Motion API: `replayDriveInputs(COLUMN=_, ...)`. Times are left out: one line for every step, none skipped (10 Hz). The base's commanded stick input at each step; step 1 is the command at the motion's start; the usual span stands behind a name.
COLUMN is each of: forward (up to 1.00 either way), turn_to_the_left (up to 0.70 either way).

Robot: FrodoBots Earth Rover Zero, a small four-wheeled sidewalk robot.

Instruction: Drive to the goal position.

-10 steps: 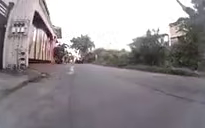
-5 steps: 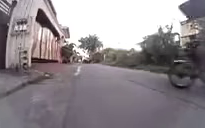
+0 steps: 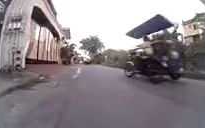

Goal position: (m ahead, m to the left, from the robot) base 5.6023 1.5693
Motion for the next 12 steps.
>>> replayDriveInputs(forward=1.0, turn_to_the_left=0.05)
replayDriveInputs(forward=1.0, turn_to_the_left=0.08)
replayDriveInputs(forward=1.0, turn_to_the_left=0.28)
replayDriveInputs(forward=1.0, turn_to_the_left=0.4)
replayDriveInputs(forward=1.0, turn_to_the_left=0.35)
replayDriveInputs(forward=1.0, turn_to_the_left=0.17)
replayDriveInputs(forward=1.0, turn_to_the_left=0.0)
replayDriveInputs(forward=1.0, turn_to_the_left=0.0)
replayDriveInputs(forward=1.0, turn_to_the_left=0.0)
replayDriveInputs(forward=1.0, turn_to_the_left=0.0)
replayDriveInputs(forward=1.0, turn_to_the_left=0.0)
replayDriveInputs(forward=1.0, turn_to_the_left=0.11)
